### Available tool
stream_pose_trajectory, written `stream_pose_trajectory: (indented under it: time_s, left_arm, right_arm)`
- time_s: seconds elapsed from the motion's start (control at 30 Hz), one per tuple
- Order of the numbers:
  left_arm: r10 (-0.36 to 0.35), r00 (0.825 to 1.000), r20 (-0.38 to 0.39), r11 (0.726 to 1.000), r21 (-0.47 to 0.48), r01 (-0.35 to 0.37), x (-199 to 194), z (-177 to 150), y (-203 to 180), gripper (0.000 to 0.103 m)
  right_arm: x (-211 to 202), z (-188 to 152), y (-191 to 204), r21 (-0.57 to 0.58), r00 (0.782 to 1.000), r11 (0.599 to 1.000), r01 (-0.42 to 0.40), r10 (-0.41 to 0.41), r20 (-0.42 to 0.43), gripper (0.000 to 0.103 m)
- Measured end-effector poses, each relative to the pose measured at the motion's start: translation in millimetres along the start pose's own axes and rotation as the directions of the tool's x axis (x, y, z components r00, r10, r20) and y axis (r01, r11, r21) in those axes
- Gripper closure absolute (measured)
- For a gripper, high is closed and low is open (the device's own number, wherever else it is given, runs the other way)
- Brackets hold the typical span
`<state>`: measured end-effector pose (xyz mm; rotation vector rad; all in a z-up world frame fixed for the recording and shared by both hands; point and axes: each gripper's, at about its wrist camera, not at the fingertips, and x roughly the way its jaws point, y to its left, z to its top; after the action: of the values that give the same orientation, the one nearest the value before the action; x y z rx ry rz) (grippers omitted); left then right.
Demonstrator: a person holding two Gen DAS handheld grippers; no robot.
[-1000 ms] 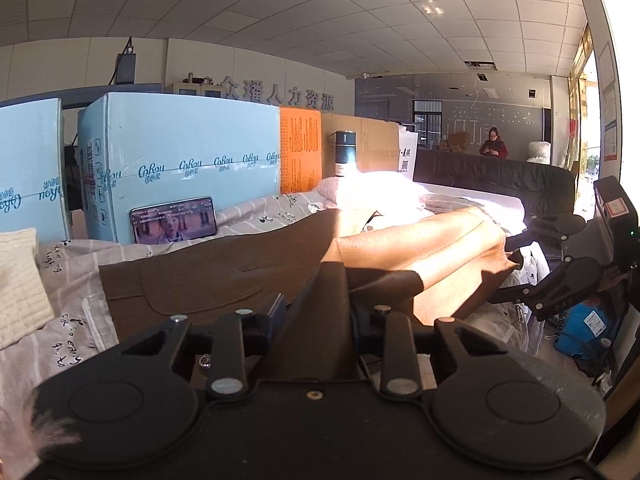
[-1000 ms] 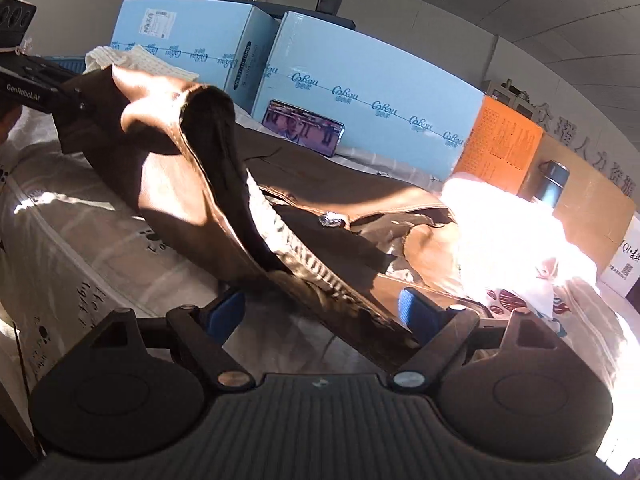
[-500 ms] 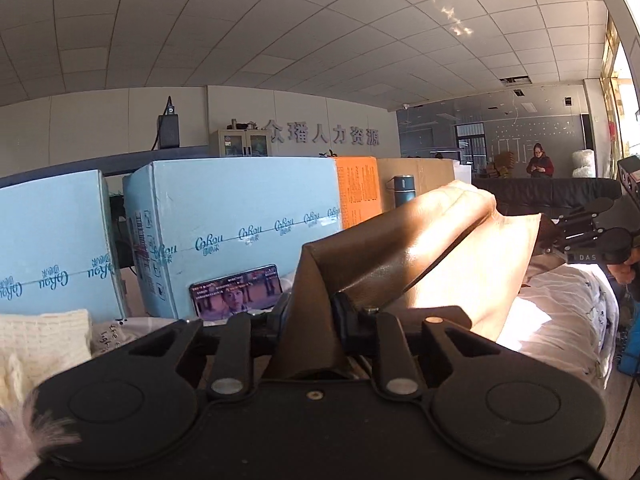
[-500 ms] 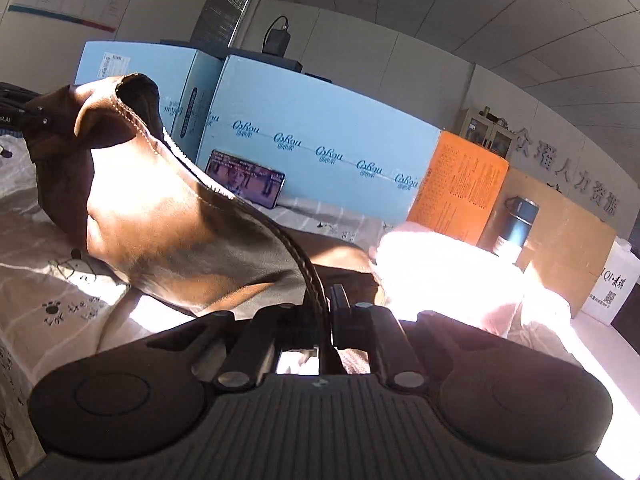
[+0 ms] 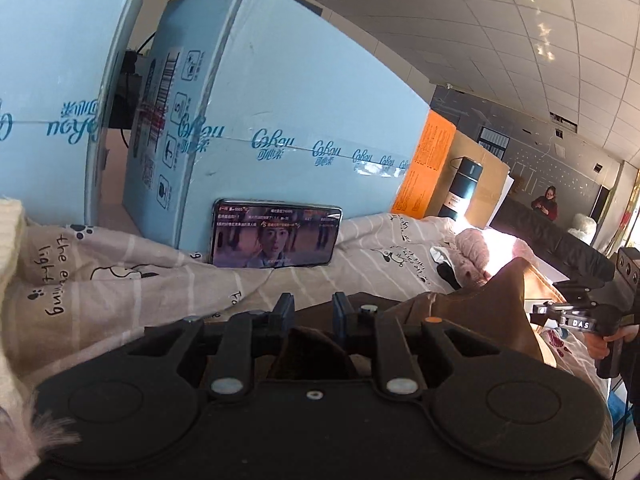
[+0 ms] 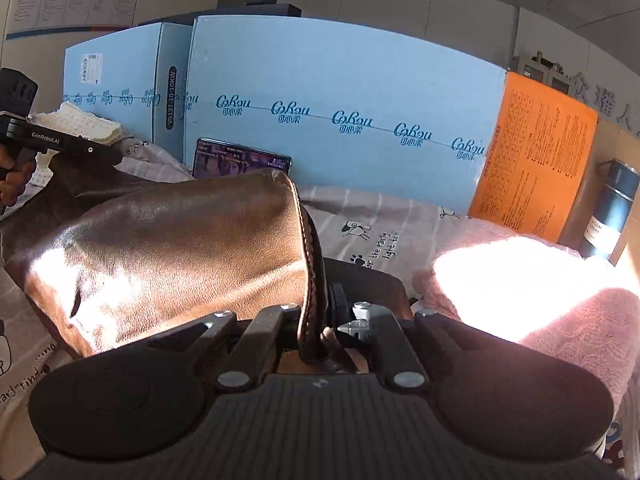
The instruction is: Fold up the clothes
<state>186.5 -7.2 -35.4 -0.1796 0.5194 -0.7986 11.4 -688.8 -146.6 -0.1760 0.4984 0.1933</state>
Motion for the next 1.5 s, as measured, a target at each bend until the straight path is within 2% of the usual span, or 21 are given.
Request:
stream_pose_trajectory:
  time_s: [0.07,0.1,0.13,0.17,0.2,0.23,0.3,0.33,0.47,0.53,0.6,0.67,0.83,0.97,1.03,1.13,1.23,1.3,1.37,1.43,1.5]
  left_arm:
    - [0.001,0.999,-0.046,0.996,-0.084,-0.004,9.4,-0.2,18.9,0.08]
    - [-0.018,0.998,-0.064,0.99,-0.138,0.009,9.6,-2.4,27.2,0.079]
    - [-0.062,0.995,-0.072,0.979,-0.201,0.046,8.7,-4.8,35.9,0.07]
    - [-0.105,0.991,-0.078,0.961,-0.263,0.082,7.9,-7.2,44.6,0.06]
    - [-0.147,0.986,-0.078,0.941,-0.319,0.115,6.5,-9.4,52.5,0.033]
    - [-0.167,0.984,-0.056,0.931,-0.337,0.139,1.4,-10.1,54.0,0.011]
    - [-0.207,0.978,-0.012,0.91,-0.37,0.188,-8.6,-11.6,57.0,0.001]
    - [-0.224,0.975,0.008,0.899,-0.384,0.21,-13.5,-12.1,58.1,0.0]
    - [-0.22,0.975,-0.014,0.916,-0.348,0.201,-22.2,-14.5,50.2,0.0]
    - [-0.213,0.977,-0.03,0.927,-0.321,0.192,-25.0,-18.8,45.3,0.0]
    - [-0.176,0.983,-0.042,0.948,-0.278,0.158,-27.6,-22.9,38.3,0.0]
    - [-0.131,0.99,-0.044,0.97,-0.213,0.119,-30.5,-26.8,28.2,0.0]
    - [-0.035,0.999,-0.035,0.997,-0.068,0.032,-34.1,-35.4,3.6,0.0]
    - [0.04,0.999,-0.014,0.999,0.032,-0.039,-28.7,-31.2,-7.4,0.0]
    - [0.082,0.997,-0.012,0.993,0.084,-0.08,-18.5,-27.8,-8.1,0.005]
    - [0.155,0.988,-0.018,0.977,0.151,-0.15,-1.3,-24.4,-6.3,0.037]
    - [0.205,0.978,-0.039,0.968,0.158,-0.197,12.3,-24.9,4.2,0.04]
    - [0.224,0.974,-0.033,0.968,0.128,-0.218,14.6,-23.4,10.4,0.039]
    - [0.255,0.967,-0.025,0.964,0.081,-0.252,11.4,-18.3,14.5,0.027]
    - [0.27,0.963,-0.008,0.963,0.02,-0.27,0.6,-11.3,18.6,0.005]
    - [0.245,0.969,0.019,0.968,-0.065,-0.244,-20.1,-3.0,21.8,0.0]
  right_arm:
    - [9.1,-2.4,-10.2,0.047,0.999,0.999,-0.015,0.016,-0.029,0.096]
    - [11.7,-3.8,-14.3,0.067,0.999,0.998,-0.016,0.019,-0.036,0.09]
    - [10.6,-7.1,-20.1,0.108,0.999,0.994,-0.027,0.031,-0.03,0.087]
    - [8.6,-11.0,-26.4,0.154,0.999,0.987,-0.041,0.045,-0.02,0.078]
    - [6.6,-14.9,-32.6,0.199,0.998,0.978,-0.056,0.058,-0.009,0.063]
    - [4.6,-18.8,-38.9,0.244,0.997,0.967,-0.07,0.072,0.003,0.055]
    - [0.6,-26.6,-51.4,0.332,0.995,0.938,-0.1,0.096,0.028,0.039]
    - [-0.6,-30.5,-55.1,0.368,0.995,0.924,-0.1,0.092,0.039,0.036]
    - [-1.8,-41.2,-60.2,0.456,0.997,0.887,-0.069,0.046,0.062,0.039]
    - [-1.4,-42.8,-56.8,0.456,0.998,0.89,-0.031,0.004,0.059,0.051]
    - [-1.8,-43.5,-52.3,0.44,0.997,0.898,0.022,-0.05,0.051,0.071]
    - [-2.9,-45.5,-50.6,0.439,0.994,0.896,0.066,-0.097,0.049,0.08]
    - [-6.6,-49.4,-42.5,0.473,0.983,0.873,0.118,-0.169,0.068,0.084]
    - [-5.1,-49.6,-38.4,0.494,0.976,0.856,0.151,-0.209,0.065,0.088]
    - [-3.0,-48.5,-36.8,0.493,0.974,0.854,0.168,-0.222,0.054,0.088]
    - [-1.4,-46.2,-33.3,0.485,0.969,0.853,0.193,-0.243,0.041,0.088]
    - [-6.8,-45.1,-30.4,0.493,0.96,0.84,0.226,-0.278,0.034,0.079]
    - [-16.7,-44.4,-26.7,0.52,0.954,0.82,0.239,-0.299,0.035,0.049]
    - [-27.3,-43.7,-22.8,0.549,0.947,0.798,0.249,-0.32,0.036,0.032]
    - [-37.9,-43.0,-18.8,0.578,0.94,0.774,0.258,-0.34,0.037,0.026]
    - [-48.6,-43.0,-11.1,0.599,0.937,0.755,0.265,-0.348,0.025,0.02]
